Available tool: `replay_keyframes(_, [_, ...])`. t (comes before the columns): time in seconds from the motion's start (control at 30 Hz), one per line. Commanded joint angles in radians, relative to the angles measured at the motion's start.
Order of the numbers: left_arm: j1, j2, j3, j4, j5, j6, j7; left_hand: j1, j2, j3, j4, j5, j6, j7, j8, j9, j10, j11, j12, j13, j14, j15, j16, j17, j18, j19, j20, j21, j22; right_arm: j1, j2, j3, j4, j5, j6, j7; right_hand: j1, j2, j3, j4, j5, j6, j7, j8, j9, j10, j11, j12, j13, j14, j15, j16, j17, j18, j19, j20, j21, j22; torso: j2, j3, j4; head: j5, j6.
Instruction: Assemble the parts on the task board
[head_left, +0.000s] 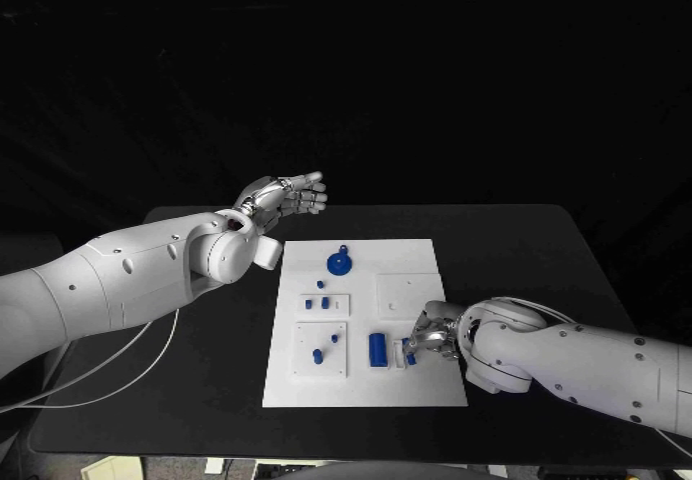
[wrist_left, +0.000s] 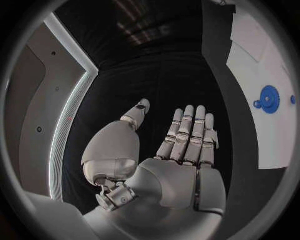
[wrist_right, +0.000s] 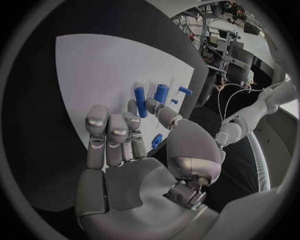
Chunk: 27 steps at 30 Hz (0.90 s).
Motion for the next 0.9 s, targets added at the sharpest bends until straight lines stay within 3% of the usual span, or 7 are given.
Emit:
replay_keyframes(0.03, [0.001,0.002,0.001,0.003,0.001,0.012,0.007,0.002,-0.002,0.002,0.002,-0.001,0.008,0.007,-0.002,-0.001,0.006,-0.002,-0.005,-0.002,0.006,0.001,-0.003,-0.001,-0.011,0.008,0.0,-0.005,0.001,-0.001,0.007,0.0,-0.006,0.04,0.011,0.01,-0.013,-0.001,-0.009,0.002,0.0,0.008,0.001,0.004,-0.001,0.0,-0.001,-0.006,0.001,0.005,-0.004,-0.004,0.001,0.072,0.006,-0.001,0.003,0.011,0.0,-0.0001,-0.0006,0.001,-0.001])
replay_keyframes(0.9, [0.001,0.003,0.001,0.004,0.001,0.012,0.006,0.002,-0.002,0.002,0.002,-0.001,0.008,0.008,-0.002,-0.002,0.006,-0.002,-0.005,-0.002,0.006,0.001,-0.003,-0.002,-0.011,0.008,0.0,-0.006,0.002,-0.007,0.041,-0.004,-0.05,0.046,0.054,0.005,-0.02,-0.003,-0.019,0.008,-0.005,0.006,0.002,0.002,-0.002,-0.003,-0.001,-0.007,0.001,0.005,-0.004,-0.006,0.001,0.072,0.004,-0.003,0.001,0.011,0.0,0.0006,-0.0005,0.004,-0.009])
